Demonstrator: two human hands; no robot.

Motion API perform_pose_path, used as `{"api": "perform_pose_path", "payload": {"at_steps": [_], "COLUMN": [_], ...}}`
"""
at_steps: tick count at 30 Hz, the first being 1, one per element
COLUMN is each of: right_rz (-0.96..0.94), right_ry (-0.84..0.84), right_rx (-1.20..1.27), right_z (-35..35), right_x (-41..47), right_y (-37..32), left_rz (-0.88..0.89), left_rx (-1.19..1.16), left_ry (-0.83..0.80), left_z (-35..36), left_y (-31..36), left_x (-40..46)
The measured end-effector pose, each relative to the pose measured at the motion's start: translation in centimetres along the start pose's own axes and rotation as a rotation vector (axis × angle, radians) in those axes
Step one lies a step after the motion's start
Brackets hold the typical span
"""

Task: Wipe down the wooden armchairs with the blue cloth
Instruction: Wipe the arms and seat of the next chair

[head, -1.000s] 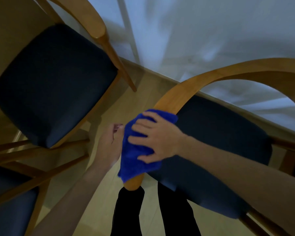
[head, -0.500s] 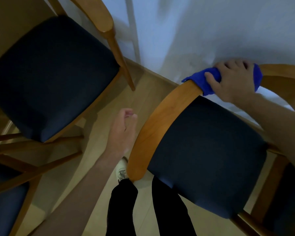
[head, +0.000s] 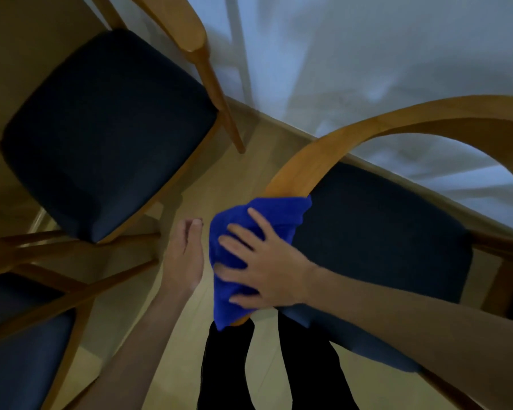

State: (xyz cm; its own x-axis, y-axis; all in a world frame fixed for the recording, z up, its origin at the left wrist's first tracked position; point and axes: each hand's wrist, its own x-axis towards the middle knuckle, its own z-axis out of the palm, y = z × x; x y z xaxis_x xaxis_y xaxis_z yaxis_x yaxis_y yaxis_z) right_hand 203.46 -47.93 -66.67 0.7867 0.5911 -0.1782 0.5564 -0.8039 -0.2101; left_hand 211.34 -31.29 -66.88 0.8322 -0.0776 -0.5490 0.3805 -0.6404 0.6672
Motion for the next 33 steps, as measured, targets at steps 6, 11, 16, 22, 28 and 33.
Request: {"api": "perform_pose_path", "payload": {"at_steps": [6, 11, 16, 22, 28, 33], "right_rz": [-0.228, -0.186, 0.117, 0.590, 0.707, 0.526], "right_ry": [-0.029, 0.002, 0.001, -0.124, -0.158, -0.086], "right_rx": [-0.054, -0.066, -0.095, -0.111, -0.104, -0.030], "right_z": [0.2, -1.1, -2.8, -5.5, -5.7, -4.4], "right_x": [-0.7, -1.3, -4.5, -12.0, -11.0, -5.6], "right_y": [1.6, 9.0, 17.4, 26.4, 26.0, 21.0], "left_rz": [0.028, 0.151, 0.281, 0.518, 0.462, 0.424], "left_rx": [0.005, 0.043, 0.177, 0.394, 0.699, 0.816], "left_ry": [0.008, 0.000, -0.042, -0.041, -0.010, 0.057], "left_z": [0.8, 3.5, 7.1, 11.8, 13.6, 11.6], "left_y": [1.2, 4.8, 8.7, 12.5, 13.1, 9.6], "left_x": [0.8, 1.5, 1.3, 1.0, 1.5, 1.6]}}
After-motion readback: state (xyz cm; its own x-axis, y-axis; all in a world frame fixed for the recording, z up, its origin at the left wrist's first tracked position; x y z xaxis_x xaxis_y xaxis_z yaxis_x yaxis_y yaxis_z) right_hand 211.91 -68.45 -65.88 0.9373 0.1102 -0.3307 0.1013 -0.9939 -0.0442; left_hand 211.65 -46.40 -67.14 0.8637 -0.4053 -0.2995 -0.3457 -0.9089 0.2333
